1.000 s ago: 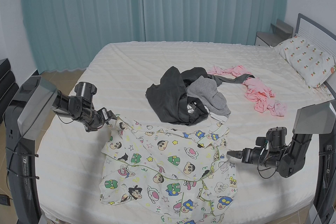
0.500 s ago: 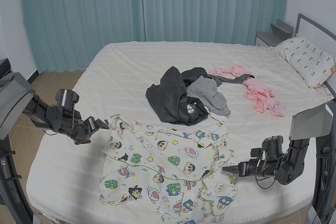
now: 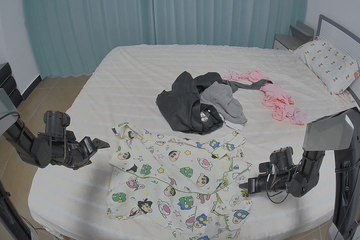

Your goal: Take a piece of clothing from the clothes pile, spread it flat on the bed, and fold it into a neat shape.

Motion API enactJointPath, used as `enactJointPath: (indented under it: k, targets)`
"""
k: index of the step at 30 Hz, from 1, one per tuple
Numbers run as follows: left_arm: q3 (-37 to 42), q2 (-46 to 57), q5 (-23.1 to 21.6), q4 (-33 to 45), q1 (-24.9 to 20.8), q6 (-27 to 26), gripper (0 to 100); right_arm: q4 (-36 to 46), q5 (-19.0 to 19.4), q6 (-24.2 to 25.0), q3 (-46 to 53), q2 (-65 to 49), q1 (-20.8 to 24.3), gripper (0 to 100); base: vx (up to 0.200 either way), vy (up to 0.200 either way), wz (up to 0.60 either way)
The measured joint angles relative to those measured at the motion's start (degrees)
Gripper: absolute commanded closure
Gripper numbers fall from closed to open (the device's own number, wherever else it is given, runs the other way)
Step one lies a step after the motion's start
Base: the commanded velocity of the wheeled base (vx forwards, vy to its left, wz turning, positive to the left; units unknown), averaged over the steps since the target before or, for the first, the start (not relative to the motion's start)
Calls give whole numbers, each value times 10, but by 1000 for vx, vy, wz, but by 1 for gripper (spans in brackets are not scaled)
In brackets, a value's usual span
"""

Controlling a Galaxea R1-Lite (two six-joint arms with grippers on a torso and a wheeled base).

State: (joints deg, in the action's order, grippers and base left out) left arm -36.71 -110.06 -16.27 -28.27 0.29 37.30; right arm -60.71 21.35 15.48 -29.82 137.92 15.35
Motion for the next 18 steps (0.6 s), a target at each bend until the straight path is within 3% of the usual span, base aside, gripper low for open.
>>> enactJointPath:
  k: [7,18]
  targets:
    - [19,27,32,-2,-1,-8,0,-2,-2,6,20,-30,-20,100,0,0,0]
    - [87,42,46,-4,-16,-69,0,26,-5,-17,41,-90,-126,100,0,0,0]
